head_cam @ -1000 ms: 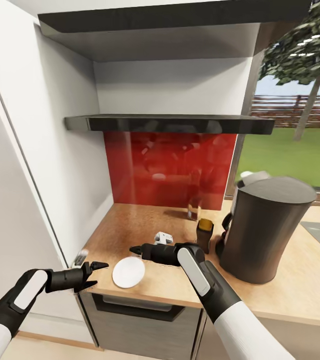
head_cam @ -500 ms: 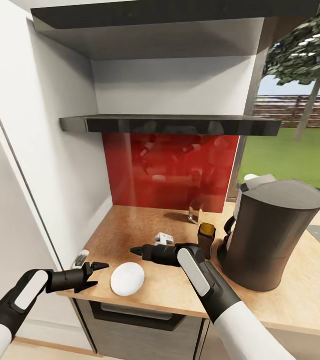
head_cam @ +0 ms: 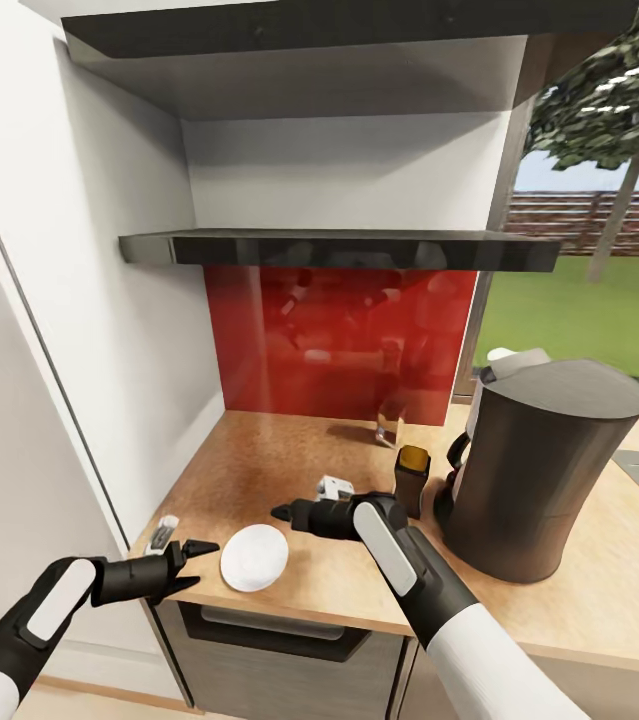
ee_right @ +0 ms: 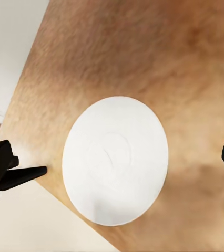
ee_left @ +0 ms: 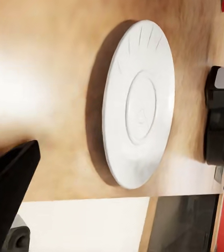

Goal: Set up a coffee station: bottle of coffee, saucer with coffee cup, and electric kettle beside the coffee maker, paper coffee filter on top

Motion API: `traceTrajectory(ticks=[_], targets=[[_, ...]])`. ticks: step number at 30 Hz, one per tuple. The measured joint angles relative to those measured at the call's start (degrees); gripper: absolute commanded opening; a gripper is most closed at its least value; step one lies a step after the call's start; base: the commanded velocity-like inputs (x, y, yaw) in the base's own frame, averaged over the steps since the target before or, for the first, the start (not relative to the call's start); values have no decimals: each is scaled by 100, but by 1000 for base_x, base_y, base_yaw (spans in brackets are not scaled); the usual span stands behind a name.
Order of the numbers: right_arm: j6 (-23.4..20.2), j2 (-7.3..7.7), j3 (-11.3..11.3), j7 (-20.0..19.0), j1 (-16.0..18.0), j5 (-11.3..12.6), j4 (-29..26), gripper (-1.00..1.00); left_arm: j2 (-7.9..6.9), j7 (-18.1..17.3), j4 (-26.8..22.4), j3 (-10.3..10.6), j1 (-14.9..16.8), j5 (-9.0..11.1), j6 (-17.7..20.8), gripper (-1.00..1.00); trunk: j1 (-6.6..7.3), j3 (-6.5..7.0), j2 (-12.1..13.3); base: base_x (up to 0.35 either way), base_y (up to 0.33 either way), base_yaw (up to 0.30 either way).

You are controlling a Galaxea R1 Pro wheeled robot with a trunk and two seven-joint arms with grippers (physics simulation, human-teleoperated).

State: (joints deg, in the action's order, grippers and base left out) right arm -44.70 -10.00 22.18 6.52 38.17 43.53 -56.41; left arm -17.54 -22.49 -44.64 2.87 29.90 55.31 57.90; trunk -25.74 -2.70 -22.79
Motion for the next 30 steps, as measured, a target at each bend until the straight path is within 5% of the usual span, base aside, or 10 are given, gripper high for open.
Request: traceTrajectory(ticks=[30], targets=[[17, 0, 25, -26, 0, 13, 621, 100, 95, 37, -49, -4, -22, -34, 18, 100, 1, -1, 0, 8, 0, 0]])
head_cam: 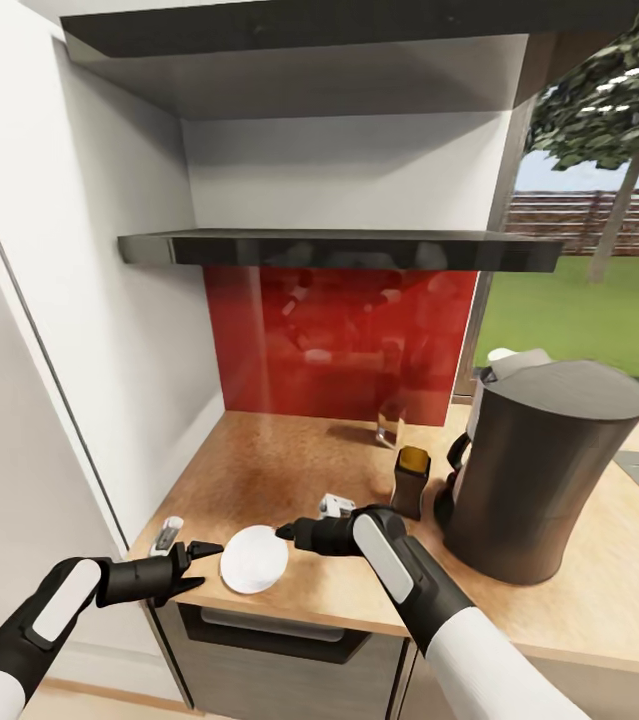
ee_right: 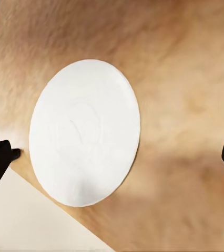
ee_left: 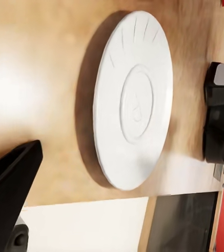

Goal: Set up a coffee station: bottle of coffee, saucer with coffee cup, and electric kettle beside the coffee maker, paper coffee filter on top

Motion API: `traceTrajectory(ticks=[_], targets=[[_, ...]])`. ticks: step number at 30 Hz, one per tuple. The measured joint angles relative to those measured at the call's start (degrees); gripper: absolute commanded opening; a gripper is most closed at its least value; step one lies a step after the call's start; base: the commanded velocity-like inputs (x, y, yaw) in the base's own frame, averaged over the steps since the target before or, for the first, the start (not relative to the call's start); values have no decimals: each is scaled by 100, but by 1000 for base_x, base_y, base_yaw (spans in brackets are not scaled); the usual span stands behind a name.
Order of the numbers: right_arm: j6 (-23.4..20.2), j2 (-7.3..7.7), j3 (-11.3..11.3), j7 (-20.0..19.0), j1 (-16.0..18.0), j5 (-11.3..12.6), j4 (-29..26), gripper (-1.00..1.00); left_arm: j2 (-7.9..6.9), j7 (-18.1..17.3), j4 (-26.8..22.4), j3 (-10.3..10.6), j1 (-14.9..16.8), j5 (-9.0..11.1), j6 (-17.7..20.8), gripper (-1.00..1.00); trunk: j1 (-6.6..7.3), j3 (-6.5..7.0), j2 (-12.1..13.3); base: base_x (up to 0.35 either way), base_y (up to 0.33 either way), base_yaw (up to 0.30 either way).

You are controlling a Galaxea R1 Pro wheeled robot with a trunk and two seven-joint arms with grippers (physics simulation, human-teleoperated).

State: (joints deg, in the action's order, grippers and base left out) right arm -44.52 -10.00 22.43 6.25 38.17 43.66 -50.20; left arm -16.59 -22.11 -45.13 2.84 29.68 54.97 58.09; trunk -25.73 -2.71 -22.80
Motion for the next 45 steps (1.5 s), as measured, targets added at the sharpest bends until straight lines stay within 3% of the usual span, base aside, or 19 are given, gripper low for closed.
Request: traceTrajectory(ticks=[16, 26, 45], targets=[[38, 0, 8, -55, 0, 4, 137, 100, 11, -11, 41, 2, -5, -12, -18, 100, -1, 0, 0, 58, 0, 0], [204, 0, 17, -622, 0, 66, 500, 100, -10, -2, 52, 9, -57, -53, -17, 100, -1, 0, 1, 0, 0, 0], [340, 0, 27, -689, 0, 73, 538, 100, 4, 90, 55, 20, -126, -97, -104, 100, -1, 0, 1, 0, 0, 0]])
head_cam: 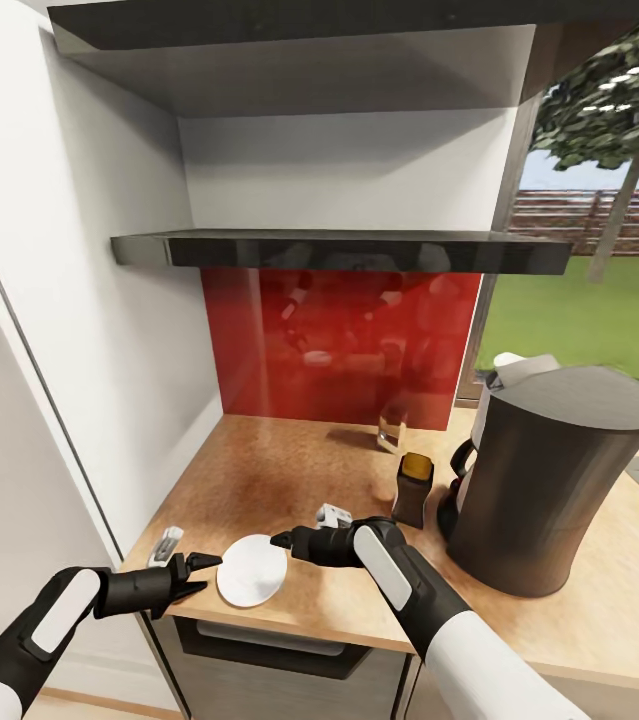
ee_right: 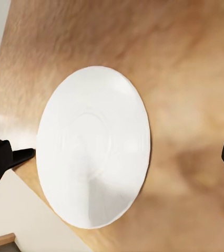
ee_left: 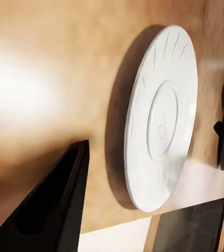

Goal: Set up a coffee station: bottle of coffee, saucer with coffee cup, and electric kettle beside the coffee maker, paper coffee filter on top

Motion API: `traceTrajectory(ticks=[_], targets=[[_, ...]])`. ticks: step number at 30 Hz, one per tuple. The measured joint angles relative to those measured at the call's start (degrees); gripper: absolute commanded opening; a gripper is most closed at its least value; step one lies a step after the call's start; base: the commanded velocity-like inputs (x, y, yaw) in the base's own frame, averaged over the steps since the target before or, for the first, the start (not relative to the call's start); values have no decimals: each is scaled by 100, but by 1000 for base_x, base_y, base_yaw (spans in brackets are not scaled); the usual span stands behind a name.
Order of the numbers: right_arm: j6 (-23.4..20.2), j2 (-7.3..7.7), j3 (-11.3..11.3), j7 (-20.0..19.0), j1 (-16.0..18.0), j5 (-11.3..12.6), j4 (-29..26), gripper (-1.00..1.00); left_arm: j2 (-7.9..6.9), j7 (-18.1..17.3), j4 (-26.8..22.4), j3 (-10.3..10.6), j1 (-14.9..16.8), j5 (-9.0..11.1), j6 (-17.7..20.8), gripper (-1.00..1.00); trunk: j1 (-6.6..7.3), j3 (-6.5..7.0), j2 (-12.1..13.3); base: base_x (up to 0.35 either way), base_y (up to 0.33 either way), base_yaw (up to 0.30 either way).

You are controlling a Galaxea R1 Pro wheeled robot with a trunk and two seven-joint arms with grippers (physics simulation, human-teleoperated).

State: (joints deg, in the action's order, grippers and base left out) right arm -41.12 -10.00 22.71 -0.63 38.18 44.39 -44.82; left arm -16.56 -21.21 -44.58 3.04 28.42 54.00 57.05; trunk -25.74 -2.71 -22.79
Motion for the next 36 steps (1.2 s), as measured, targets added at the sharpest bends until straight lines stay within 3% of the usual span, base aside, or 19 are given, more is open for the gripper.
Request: traceTrajectory(ticks=[5, 19, 36], targets=[[5, 0, 1, 0, 0, 1, 2, 100, 9, -1, 0, -1, 0, 0, -11, 100, 0, 0, 0, 0, 0, 0], [75, 0, 4, 0, 0, 0, 161, 100, 224, -2, 0, -2, 1, 1, -23, 100, 0, 0, 0, 0, 0, 0], [347, 0, -3, 0, 0, -1, 173, 100, 314, -2, 0, 6, 1, -10, -25, 100, 0, 0, 0, 0, 0, 0]])
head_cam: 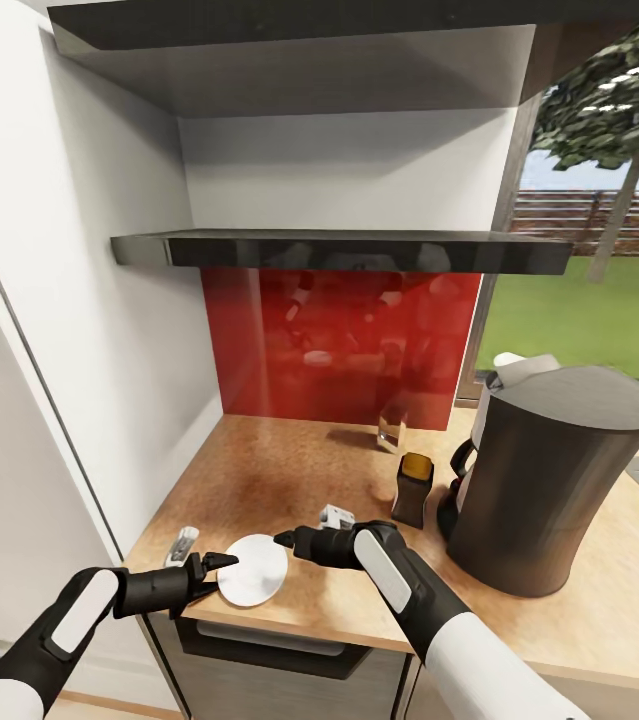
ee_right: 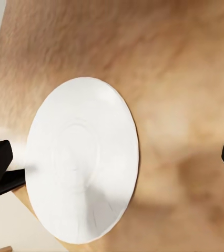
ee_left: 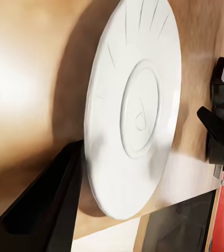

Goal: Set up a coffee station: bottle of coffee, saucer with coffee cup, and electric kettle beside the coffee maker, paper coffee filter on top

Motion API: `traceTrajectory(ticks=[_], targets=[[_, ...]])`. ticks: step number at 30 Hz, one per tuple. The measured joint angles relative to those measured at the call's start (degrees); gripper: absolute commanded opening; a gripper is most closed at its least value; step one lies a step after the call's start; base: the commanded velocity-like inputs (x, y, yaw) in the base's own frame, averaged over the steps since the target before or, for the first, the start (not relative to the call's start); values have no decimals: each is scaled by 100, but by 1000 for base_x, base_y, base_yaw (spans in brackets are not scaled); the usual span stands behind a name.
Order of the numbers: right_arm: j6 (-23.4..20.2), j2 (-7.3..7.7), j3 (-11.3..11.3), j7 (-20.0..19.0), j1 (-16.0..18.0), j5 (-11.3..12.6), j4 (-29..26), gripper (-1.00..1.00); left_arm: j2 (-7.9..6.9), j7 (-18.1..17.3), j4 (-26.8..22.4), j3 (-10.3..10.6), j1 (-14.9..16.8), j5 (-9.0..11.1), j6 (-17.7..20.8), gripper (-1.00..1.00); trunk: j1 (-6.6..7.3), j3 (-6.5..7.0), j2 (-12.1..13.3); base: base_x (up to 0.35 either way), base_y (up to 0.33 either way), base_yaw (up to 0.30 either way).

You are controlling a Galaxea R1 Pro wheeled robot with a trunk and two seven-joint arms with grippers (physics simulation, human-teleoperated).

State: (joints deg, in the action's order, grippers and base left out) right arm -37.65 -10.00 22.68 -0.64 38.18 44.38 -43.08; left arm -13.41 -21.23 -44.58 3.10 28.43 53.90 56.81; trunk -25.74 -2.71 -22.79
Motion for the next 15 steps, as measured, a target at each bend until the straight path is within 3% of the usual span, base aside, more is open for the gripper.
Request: traceTrajectory(ticks=[6, 15], targets=[[2, 0, 0, 0, 0, 0, 4, 100, 1, 0, 0, 0, 0, -1, 1, 100, 0, -1, 0, 0, 0, 14], [1, 0, -7, 0, 0, 0, 17, 100, 2, 1, 0, 10, -1, 9, 5, 100, 0, -39, 0, 0, 0, 103]])
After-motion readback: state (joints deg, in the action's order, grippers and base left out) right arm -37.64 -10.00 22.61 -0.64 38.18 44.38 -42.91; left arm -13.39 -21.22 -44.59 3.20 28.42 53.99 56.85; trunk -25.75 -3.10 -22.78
